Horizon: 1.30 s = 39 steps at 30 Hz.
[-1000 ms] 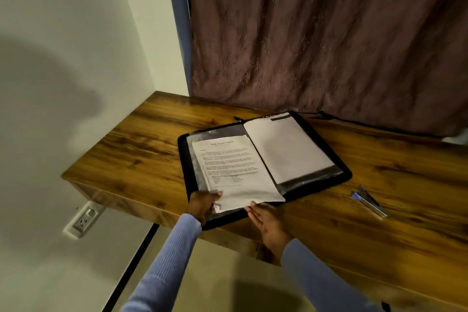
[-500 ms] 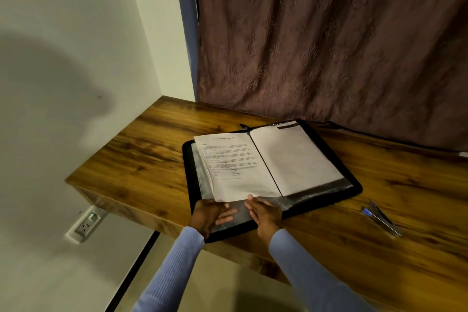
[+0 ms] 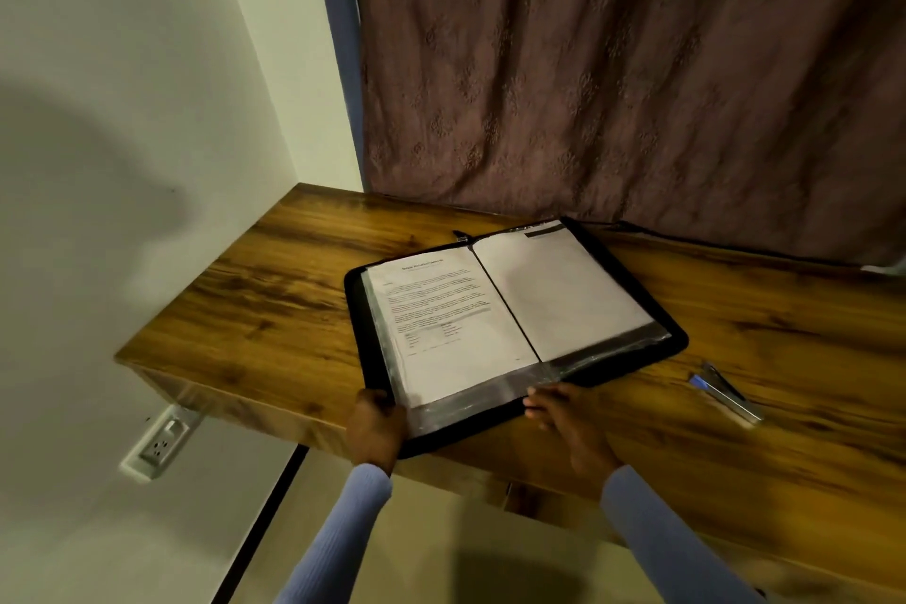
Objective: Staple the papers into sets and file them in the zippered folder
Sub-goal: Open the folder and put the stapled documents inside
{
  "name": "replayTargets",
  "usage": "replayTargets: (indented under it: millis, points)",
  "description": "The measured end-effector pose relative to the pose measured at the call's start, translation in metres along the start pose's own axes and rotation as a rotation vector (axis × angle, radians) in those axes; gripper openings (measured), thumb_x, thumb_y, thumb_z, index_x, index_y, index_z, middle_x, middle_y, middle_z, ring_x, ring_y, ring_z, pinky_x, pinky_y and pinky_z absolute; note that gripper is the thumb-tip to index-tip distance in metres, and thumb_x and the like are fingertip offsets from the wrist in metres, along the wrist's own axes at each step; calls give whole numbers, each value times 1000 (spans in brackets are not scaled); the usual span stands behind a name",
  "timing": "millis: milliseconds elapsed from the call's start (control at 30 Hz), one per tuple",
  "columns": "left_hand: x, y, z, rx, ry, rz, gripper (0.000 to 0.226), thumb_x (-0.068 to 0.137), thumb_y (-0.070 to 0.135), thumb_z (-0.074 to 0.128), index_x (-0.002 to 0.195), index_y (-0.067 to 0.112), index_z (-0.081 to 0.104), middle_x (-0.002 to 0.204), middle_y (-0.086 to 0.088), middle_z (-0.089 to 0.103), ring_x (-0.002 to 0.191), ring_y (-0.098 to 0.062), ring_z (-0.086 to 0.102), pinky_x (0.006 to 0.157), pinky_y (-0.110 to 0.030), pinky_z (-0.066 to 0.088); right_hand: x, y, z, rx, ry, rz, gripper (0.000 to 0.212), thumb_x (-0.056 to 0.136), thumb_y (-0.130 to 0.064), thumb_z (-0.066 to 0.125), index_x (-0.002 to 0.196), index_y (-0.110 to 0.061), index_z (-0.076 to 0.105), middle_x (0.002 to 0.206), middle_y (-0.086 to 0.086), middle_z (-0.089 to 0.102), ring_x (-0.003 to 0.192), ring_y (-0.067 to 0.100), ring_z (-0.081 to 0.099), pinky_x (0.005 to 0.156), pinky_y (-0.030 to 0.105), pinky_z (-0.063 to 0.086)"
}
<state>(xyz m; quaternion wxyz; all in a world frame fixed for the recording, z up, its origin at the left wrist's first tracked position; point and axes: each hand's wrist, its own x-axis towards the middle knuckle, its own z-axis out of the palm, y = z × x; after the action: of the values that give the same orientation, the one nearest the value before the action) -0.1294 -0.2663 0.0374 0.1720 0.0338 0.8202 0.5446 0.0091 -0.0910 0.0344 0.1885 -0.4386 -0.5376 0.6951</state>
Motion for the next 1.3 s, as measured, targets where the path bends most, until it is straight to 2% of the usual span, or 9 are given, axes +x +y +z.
replayTargets:
  millis: [133, 267, 400, 533, 633, 733, 967, 1233, 1300]
  points:
    - [-2, 12, 15, 34, -45, 119, 17, 93, 16, 54, 108, 8, 52, 105, -7, 56, 96, -24, 54, 83, -32, 47, 7, -9, -11, -7, 81, -77, 10, 86, -5, 60, 79, -12, 61, 75, 6, 66, 62, 12, 62, 55, 18, 51]
    - [2, 36, 54, 113, -110, 214, 14, 91, 12, 56, 103, 6, 61, 106, -12, 63, 99, -27, 58, 82, -26, 42, 27, -19, -34, -188, 219, -223, 18, 84, -5, 64, 70, -17, 64, 72, 5, 69, 57, 6, 65, 55, 15, 54]
    - [5, 64, 102, 183, -255, 217, 14, 88, 8, 58, 99, 3, 64, 104, -14, 67, 99, -29, 61, 81, -20, 40, 53, -33, -67, -412, 296, -269, 9, 87, -12, 62, 80, -16, 66, 78, 0, 70, 62, 0, 64, 58, 10, 51]
    - [9, 88, 154, 305, -394, 260, 21, 91, 11, 55, 108, 3, 65, 115, -16, 65, 107, -29, 61, 82, -19, 42, 90, -49, -101, -739, 440, -244, 14, 91, -18, 54, 89, -14, 67, 86, 4, 70, 68, 16, 62, 62, 26, 53]
    - [12, 97, 192, 388, -510, 273, 33, 93, 25, 55, 121, 7, 58, 125, -13, 59, 118, -27, 54, 95, -20, 37, 116, -59, -124, -968, 444, -233, 20, 94, -16, 48, 103, -9, 64, 95, 13, 68, 77, 24, 64, 66, 35, 55]
    - [21, 94, 223, 472, -589, 301, 48, 91, 33, 57, 133, 12, 48, 139, -7, 47, 130, -22, 43, 111, -28, 31, 138, -64, -144, -926, 422, -234, 28, 92, -20, 53, 117, -8, 58, 111, 14, 63, 98, 29, 62, 83, 38, 53]
    - [32, 94, 255, 905, -561, 464, 56, 95, 34, 46, 144, 13, 31, 153, -16, 11, 141, -32, 14, 115, -37, 25, 174, -62, -172, -1062, 321, -149, 37, 94, -30, 50, 122, -6, 50, 114, 16, 61, 100, 32, 61, 82, 41, 53]
    - [35, 101, 257, 961, -552, 452, 50, 94, 33, 43, 140, 14, 40, 151, -16, 19, 136, -31, 23, 111, -37, 33, 199, -83, -183, -821, 282, -68, 38, 90, -29, 58, 103, 6, 61, 89, 18, 64, 81, 30, 61, 59, 28, 40]
    - [36, 101, 253, 894, -545, 446, 49, 93, 34, 46, 138, 14, 42, 150, -14, 21, 135, -30, 25, 111, -35, 32, 197, -91, -184, -744, 278, -46, 32, 89, -25, 61, 97, 6, 64, 89, 17, 63, 87, 31, 61, 58, 25, 39]
